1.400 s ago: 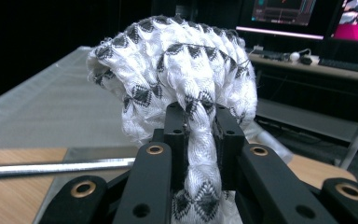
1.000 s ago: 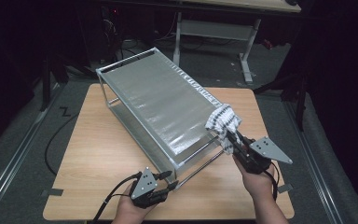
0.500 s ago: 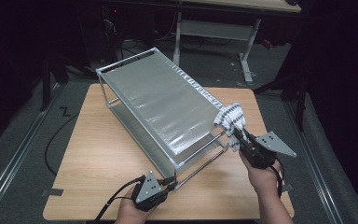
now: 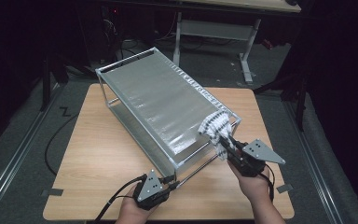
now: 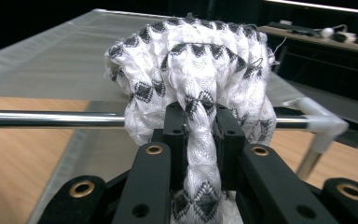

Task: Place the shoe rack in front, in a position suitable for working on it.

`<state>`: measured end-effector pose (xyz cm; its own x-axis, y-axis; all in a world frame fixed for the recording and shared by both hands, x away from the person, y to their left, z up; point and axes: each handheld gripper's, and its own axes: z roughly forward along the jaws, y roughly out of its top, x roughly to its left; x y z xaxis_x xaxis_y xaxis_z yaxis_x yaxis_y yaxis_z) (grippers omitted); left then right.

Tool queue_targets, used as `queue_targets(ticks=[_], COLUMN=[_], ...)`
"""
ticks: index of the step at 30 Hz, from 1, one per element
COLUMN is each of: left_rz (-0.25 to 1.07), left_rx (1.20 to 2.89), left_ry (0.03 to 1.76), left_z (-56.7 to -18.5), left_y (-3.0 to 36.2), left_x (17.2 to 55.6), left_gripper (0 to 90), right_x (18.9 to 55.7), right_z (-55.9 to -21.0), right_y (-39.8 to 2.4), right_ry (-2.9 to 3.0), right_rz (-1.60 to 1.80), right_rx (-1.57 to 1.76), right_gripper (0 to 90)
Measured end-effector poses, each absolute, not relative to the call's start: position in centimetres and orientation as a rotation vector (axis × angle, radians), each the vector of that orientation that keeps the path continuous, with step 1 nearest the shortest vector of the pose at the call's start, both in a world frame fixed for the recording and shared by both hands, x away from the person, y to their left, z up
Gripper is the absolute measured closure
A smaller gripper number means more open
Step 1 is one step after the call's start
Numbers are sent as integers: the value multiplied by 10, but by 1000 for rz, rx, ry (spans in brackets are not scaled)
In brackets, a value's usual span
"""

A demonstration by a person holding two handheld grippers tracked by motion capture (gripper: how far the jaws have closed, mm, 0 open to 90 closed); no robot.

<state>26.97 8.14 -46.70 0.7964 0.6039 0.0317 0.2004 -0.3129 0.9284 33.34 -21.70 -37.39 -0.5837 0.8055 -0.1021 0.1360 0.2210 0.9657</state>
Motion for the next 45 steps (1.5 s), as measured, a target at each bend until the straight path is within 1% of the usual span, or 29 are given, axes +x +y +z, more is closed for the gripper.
queue_targets(ticks=[2,3,4,5,13,21,24,42,45], left_rz=[464,469,459,442,441,437,437,426,427], left_rx=[1884,1887,1887,1891,1897,1900,1904,1900,1901], left_ry=[610,617,622,629,620,615,610,620,623], left_z=[-467,-467,-466,-465,-464,-464,-464,-464,-464], left_y=[80,80,81,81,78,75,75,83,85], left_x=[271,271,273,274,275,276,276,271,270], left_gripper=[731,757,806,811,816,815,815,814,814], right_x=[329,326,323,320,290,276,281,346,351], right_z=[-374,-374,-374,-373,-372,-372,-371,-381,-382], right_y=[-211,-209,-205,-203,-171,-158,-163,-240,-248], right_ry=[1897,1903,1911,1920,1997,2030,2011,1812,1793], right_rz=[1408,1407,1411,1412,1446,1461,1450,1315,1304], right_rx=[849,837,826,809,673,610,631,957,980], right_gripper=[789,789,789,789,789,789,789,788,788])
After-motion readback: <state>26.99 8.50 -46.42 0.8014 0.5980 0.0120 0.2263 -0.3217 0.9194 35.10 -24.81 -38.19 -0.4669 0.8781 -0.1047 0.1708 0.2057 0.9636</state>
